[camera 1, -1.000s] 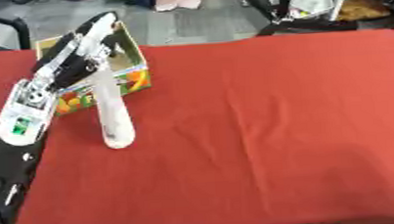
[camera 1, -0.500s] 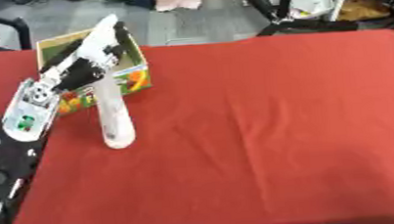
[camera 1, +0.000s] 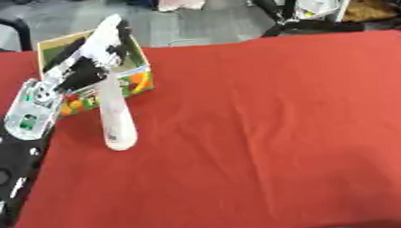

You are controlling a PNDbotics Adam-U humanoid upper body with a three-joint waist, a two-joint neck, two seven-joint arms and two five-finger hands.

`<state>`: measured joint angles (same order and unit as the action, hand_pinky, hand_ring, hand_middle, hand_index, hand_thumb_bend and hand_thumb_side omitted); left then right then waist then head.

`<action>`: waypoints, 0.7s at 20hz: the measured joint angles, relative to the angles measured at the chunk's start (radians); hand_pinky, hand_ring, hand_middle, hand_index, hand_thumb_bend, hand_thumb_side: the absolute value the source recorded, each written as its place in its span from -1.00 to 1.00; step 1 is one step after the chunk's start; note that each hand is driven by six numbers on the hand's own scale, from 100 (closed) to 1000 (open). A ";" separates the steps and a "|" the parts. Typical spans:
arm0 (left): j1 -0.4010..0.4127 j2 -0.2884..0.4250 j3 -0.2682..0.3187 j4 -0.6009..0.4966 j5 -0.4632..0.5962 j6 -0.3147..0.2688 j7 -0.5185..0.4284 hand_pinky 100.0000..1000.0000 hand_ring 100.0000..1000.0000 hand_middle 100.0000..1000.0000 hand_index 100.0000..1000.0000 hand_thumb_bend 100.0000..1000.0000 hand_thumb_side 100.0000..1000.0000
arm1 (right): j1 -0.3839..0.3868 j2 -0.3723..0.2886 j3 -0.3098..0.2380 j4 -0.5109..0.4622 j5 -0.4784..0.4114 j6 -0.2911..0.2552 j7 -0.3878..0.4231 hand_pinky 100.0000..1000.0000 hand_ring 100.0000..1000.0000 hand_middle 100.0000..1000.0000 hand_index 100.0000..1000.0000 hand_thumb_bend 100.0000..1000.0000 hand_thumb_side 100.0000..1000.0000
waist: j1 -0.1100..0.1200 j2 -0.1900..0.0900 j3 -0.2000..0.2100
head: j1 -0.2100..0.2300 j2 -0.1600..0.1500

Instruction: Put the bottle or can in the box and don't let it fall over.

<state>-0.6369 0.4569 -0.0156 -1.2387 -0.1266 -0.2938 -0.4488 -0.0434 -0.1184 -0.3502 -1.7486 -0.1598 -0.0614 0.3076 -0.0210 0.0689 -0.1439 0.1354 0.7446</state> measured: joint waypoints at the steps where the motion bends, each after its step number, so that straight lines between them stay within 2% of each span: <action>1: -0.002 0.002 0.000 -0.001 0.002 0.000 0.000 0.29 1.00 1.00 0.82 -1.00 0.34 | 0.000 0.000 0.000 0.000 0.000 0.000 0.000 0.55 1.00 1.00 0.71 -1.00 0.34 | 0.000 0.000 0.000 | 0.000 0.000; 6: -0.010 0.005 -0.006 -0.002 0.000 -0.004 -0.003 0.27 1.00 0.95 0.80 -1.00 0.25 | 0.000 0.000 0.000 0.000 -0.001 0.000 0.000 0.55 1.00 1.00 0.71 -1.00 0.34 | 0.000 -0.001 -0.002 | 0.000 0.000; 12: -0.024 0.010 -0.009 -0.002 -0.004 -0.009 -0.007 0.17 1.00 0.73 0.65 -1.00 -0.26 | 0.000 0.000 0.000 0.000 -0.003 0.000 0.000 0.55 1.00 1.00 0.71 -1.00 0.34 | 0.000 -0.005 -0.002 | 0.000 0.000; 14: -0.025 0.010 -0.011 -0.002 -0.003 -0.009 -0.007 0.11 1.00 0.62 0.57 -1.00 -0.26 | 0.000 0.000 0.000 0.000 -0.003 0.000 0.000 0.55 1.00 1.00 0.71 -1.00 0.34 | 0.000 -0.005 -0.002 | 0.000 0.000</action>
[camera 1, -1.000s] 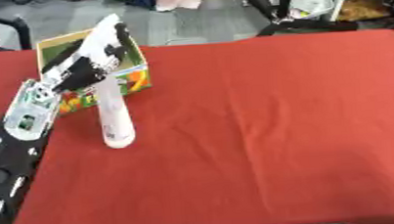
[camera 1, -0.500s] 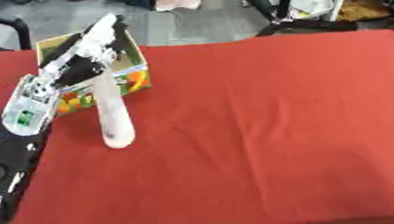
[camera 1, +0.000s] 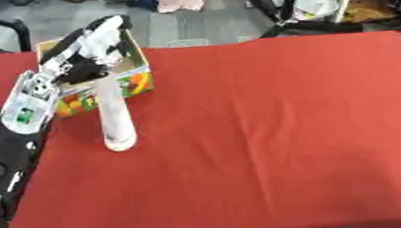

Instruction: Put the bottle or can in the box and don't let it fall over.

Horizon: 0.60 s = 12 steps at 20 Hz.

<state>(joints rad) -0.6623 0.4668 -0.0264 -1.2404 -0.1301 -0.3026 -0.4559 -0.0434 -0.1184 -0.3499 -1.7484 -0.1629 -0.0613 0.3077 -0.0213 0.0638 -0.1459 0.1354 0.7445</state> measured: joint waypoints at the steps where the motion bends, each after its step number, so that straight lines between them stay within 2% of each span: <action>1: -0.001 0.000 -0.001 0.001 0.001 0.000 0.000 0.08 1.00 0.56 0.53 -1.00 -0.23 | 0.000 0.000 0.000 0.000 0.000 0.000 0.000 0.55 1.00 1.00 0.71 -1.00 0.34 | 0.000 0.000 0.000 | 0.000 0.000; 5: -0.009 0.000 -0.001 0.004 0.010 0.002 0.003 -0.02 1.00 0.34 0.38 -1.00 -0.08 | 0.000 0.000 0.000 0.000 0.000 0.000 0.000 0.55 1.00 1.00 0.71 -1.00 0.35 | 0.000 0.000 -0.002 | 0.000 0.000; 10: -0.017 0.000 -0.001 0.008 0.030 0.004 0.008 -0.03 1.00 0.32 0.36 -1.00 -0.07 | 0.000 0.000 0.000 0.000 -0.001 0.001 0.000 0.55 1.00 1.00 0.71 -1.00 0.35 | 0.000 0.000 -0.003 | 0.000 0.000; 11: -0.017 0.000 -0.001 0.008 0.032 0.004 0.008 -0.14 1.00 0.07 0.22 -1.00 0.12 | 0.000 0.000 0.000 0.000 -0.001 0.001 0.000 0.55 1.00 1.00 0.70 -1.00 0.35 | 0.000 0.000 -0.003 | 0.000 0.000; 12: -0.017 0.000 -0.001 0.008 0.036 0.004 0.008 -0.14 1.00 0.06 0.21 -1.00 0.13 | 0.000 0.000 0.000 0.000 -0.001 0.001 0.000 0.55 1.00 1.00 0.70 -1.00 0.35 | 0.000 0.000 -0.003 | 0.000 0.000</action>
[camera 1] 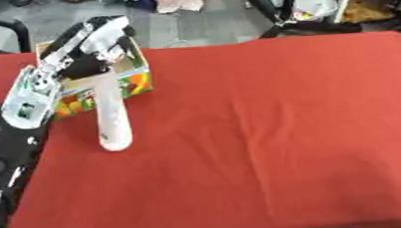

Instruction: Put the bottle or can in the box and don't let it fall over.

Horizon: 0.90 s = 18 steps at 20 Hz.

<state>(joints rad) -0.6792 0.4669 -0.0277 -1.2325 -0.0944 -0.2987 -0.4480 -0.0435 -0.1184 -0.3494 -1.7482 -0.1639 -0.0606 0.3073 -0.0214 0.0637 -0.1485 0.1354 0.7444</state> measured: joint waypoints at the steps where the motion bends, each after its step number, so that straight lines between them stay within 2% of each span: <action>1: 0.000 0.000 0.000 0.000 0.006 0.000 0.000 -0.17 1.00 0.00 0.16 -1.00 0.18 | 0.000 0.000 0.000 0.000 0.000 0.000 0.000 0.55 1.00 1.00 0.70 -1.00 0.35 | 0.000 0.000 0.000 | 0.000 0.000; 5: -0.001 0.001 0.000 0.003 0.031 -0.002 -0.001 -0.21 1.00 -0.09 0.09 -1.00 0.27 | 0.000 0.000 0.000 0.000 -0.001 0.002 -0.001 0.55 1.00 1.00 0.70 -1.00 0.36 | 0.000 0.000 0.000 | 0.000 0.000; 12: -0.007 0.013 0.004 0.005 0.058 -0.007 0.011 -0.22 1.00 -0.15 0.05 -1.00 0.27 | 0.000 0.000 0.003 0.000 -0.001 0.003 -0.002 0.55 1.00 1.00 0.70 -1.00 0.36 | 0.000 0.000 0.000 | 0.000 0.000; 18: -0.031 0.082 0.049 -0.015 0.133 0.014 0.086 -0.21 1.00 -0.18 0.04 -1.00 0.27 | -0.001 0.000 0.005 0.000 -0.004 0.007 -0.003 0.55 1.00 1.00 0.70 -1.00 0.39 | 0.001 -0.001 -0.002 | 0.000 0.000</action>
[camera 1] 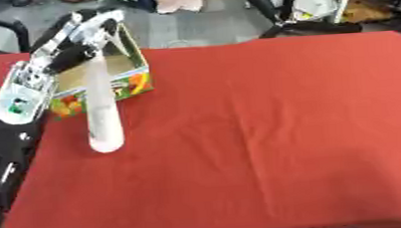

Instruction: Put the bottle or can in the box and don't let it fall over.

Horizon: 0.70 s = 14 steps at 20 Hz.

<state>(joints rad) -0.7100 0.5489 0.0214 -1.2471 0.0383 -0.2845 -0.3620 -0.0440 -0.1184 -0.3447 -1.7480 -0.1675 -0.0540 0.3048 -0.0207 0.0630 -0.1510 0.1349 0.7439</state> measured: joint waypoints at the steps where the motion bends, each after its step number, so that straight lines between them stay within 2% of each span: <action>1: -0.006 0.015 0.009 0.000 0.011 0.002 0.016 -0.20 1.00 -0.19 0.04 -1.00 0.27 | 0.000 0.000 0.000 0.000 0.000 0.000 0.000 0.55 1.00 1.00 0.70 -1.00 0.38 | 0.000 0.000 -0.001 | 0.000 0.000; 7: -0.041 0.117 0.077 0.050 0.043 -0.005 0.113 -0.18 1.00 -0.22 0.03 -1.00 0.27 | -0.001 0.000 0.001 0.002 0.000 0.002 0.001 0.55 1.00 1.00 0.70 -1.00 0.39 | 0.001 0.000 -0.011 | 0.005 -0.005; 11: -0.056 0.171 0.121 0.143 0.047 -0.034 0.179 -0.18 1.00 -0.21 0.04 -1.00 0.27 | -0.007 0.000 0.003 0.002 0.000 0.003 0.002 0.55 1.00 1.00 0.70 -1.00 0.40 | 0.003 0.000 -0.021 | 0.010 -0.010; 14: -0.071 0.192 0.124 0.224 0.045 -0.059 0.231 -0.17 1.00 -0.19 0.05 -1.00 0.27 | -0.009 0.000 0.007 0.004 0.000 0.004 0.005 0.55 1.00 1.00 0.70 -1.00 0.41 | 0.003 0.001 -0.029 | 0.022 -0.017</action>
<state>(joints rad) -0.7812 0.7410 0.1449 -1.0228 0.0837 -0.3438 -0.1311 -0.0528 -0.1184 -0.3374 -1.7439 -0.1676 -0.0500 0.3101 -0.0176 0.0635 -0.1802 0.1572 0.7266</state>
